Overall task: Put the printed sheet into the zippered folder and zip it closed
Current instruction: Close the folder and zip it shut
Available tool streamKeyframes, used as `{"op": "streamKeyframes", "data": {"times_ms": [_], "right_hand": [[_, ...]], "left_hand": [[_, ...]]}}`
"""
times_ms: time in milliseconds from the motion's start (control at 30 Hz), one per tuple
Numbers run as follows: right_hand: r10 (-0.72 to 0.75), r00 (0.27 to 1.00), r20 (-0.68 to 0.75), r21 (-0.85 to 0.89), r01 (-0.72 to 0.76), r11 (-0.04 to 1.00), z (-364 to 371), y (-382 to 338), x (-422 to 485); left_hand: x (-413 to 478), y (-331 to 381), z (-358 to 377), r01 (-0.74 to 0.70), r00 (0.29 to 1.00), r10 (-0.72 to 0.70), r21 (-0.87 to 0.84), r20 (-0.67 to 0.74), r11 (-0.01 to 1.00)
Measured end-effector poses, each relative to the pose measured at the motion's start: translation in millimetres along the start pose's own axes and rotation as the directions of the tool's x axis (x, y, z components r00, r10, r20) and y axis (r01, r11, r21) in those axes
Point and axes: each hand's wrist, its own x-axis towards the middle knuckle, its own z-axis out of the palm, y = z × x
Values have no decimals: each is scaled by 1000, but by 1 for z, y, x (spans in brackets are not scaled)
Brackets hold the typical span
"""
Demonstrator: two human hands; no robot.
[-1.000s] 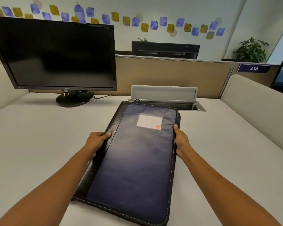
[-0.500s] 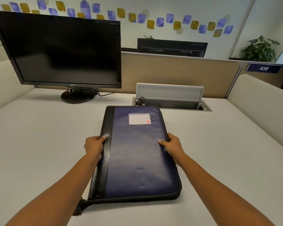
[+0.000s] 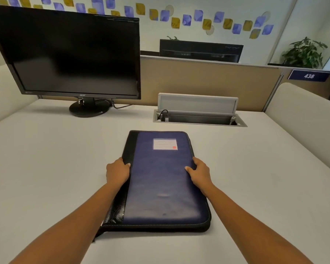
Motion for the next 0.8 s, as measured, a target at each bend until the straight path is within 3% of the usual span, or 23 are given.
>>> {"op": "streamKeyframes", "data": {"times_ms": [433,633,800], "right_hand": [[-61,998,22,-420,65,905,18,10,-14],[-111,991,75,-614,134,778,36,4,-33],[-148,977,156,-661,214,720,59,-5,-46]], "left_hand": [[-32,-4,19,-226,974,212,399,78,889],[-44,-6,26,-307,951,279,466,131,830],[-47,-6,26,-320,947,288,467,141,824]]}}
